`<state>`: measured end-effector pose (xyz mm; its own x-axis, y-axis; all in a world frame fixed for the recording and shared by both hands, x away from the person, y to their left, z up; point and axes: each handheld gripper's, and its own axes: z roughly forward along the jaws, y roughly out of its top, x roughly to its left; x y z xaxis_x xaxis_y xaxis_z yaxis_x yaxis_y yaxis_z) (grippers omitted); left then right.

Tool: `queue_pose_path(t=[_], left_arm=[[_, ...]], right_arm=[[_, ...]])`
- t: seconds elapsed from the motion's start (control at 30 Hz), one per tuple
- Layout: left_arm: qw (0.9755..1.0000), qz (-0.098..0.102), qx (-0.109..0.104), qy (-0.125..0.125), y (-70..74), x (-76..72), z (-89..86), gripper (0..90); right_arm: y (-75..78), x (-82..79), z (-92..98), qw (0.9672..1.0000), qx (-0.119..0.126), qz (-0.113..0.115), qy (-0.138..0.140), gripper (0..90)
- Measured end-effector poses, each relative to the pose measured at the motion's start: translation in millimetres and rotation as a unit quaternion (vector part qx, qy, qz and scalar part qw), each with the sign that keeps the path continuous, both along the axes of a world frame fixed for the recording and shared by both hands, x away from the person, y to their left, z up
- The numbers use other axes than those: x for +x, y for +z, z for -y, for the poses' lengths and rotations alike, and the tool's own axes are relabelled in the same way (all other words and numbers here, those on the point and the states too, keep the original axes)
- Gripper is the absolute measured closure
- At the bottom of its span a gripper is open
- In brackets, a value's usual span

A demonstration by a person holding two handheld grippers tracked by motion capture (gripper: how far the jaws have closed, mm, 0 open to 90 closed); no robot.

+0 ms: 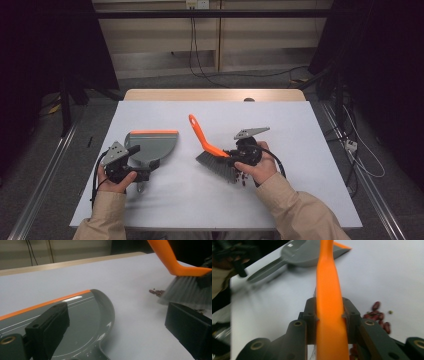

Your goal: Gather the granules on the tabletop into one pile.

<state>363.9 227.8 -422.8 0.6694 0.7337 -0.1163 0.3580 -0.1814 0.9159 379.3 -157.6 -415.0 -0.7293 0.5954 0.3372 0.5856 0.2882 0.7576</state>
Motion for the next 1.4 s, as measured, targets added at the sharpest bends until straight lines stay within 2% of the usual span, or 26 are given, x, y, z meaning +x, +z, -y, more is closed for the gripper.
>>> queue_pose_path(t=[0.1,0.17,0.23,0.4,0.67,0.8,0.9,0.97,1.03,1.17,1.23,1.3,1.4], left_arm=[[1.0000,0.001,0.001,0.000,0.2,0.0,-0.3,5.5],[1.0000,0.000,-0.001,-0.001,-0.2,-0.1,0.7,5.5],[1.0000,0.001,-0.001,-0.002,-0.1,-0.2,1.2,5.4],[1.0000,0.001,0.001,-0.001,-0.1,0.2,0.3,5.5],[1.0000,0.000,0.000,0.000,-0.3,0.3,0.7,5.4],[1.0000,0.000,0.000,0.000,-0.3,0.1,1.0,5.4],[1.0000,0.000,0.000,-0.001,-0.2,0.3,0.5,5.3],[1.0000,0.000,0.000,-0.001,-0.2,0.4,0.2,5.4],[1.0000,-0.001,-0.001,0.000,-0.5,0.9,0.2,5.4],[1.0000,-0.001,-0.002,0.000,-0.5,1.1,0.0,5.3],[1.0000,-0.001,-0.003,0.000,-0.6,1.3,-0.2,5.4],[1.0000,-0.001,-0.002,0.000,-0.5,1.4,-0.6,5.3],[1.0000,-0.001,-0.003,0.001,-0.5,1.5,-1.0,5.3]], right_arm=[[-0.4,-7.6,1.1,0.9994,-0.005,0.007,0.033,70.8],[-4.7,-10.3,3.4,0.9988,-0.004,0.001,0.048,70.8],[-9.6,-11.4,5.5,0.9981,-0.014,-0.003,0.060,70.8],[-17.6,-5.5,12.9,0.9976,-0.017,-0.004,0.067,70.8],[-15.6,-2.1,10.3,0.9941,-0.045,0.037,0.092,70.7],[-13.9,-0.1,7.8,0.9930,-0.057,0.048,0.092,70.8],[-12.9,2.4,6.7,0.9936,-0.050,0.046,0.090,70.9],[-9.3,3.4,6.5,0.9945,-0.028,0.041,0.093,70.9],[-2.6,6.0,6.4,0.9947,-0.009,0.046,0.092,70.9],[13.8,21.0,9.9,0.9935,-0.012,0.084,0.076,70.8],[18.8,32.3,13.4,0.9899,-0.036,0.117,0.071,70.9],[19.5,43.4,16.9,0.9851,-0.061,0.148,0.064,70.9],[12.4,58.3,21.8,0.9782,-0.093,0.176,0.058,70.9]])
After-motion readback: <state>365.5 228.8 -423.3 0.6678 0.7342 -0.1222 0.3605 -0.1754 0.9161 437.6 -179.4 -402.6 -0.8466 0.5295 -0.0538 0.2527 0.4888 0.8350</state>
